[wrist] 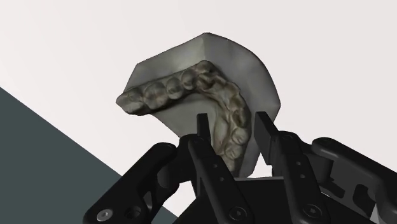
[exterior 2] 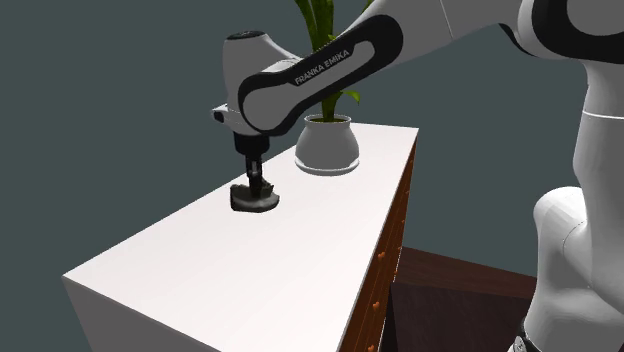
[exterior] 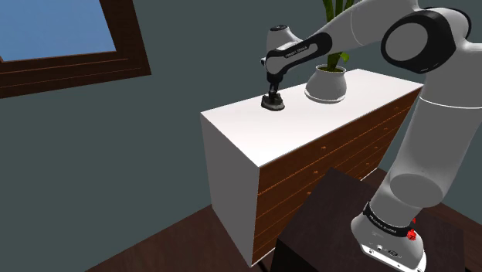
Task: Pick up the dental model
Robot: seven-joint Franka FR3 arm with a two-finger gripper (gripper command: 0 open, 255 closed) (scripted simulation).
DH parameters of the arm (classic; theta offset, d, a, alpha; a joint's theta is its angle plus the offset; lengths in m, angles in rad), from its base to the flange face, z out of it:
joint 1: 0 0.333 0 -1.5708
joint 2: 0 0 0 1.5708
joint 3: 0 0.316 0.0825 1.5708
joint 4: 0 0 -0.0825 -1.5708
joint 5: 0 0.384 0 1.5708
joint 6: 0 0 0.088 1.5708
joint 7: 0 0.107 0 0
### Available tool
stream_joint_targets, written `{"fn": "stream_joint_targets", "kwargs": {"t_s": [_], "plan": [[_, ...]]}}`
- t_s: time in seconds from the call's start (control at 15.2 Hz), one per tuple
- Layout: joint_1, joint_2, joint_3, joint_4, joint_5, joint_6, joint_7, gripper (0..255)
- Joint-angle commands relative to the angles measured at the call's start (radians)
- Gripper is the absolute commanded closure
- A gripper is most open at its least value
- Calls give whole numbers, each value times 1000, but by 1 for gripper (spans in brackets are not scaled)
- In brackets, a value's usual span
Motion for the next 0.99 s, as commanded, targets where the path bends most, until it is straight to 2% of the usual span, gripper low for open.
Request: {"fn": "stream_joint_targets", "kwargs": {"t_s": [0.0, 0.79, 0.92], "plan": [[1, -7, 0, 17, 2, -23, -5, 255], [4, -38, 3, 139, 11, -174, -33, 255], [4, -39, 3, 140, 12, -176, -33, 255]]}}
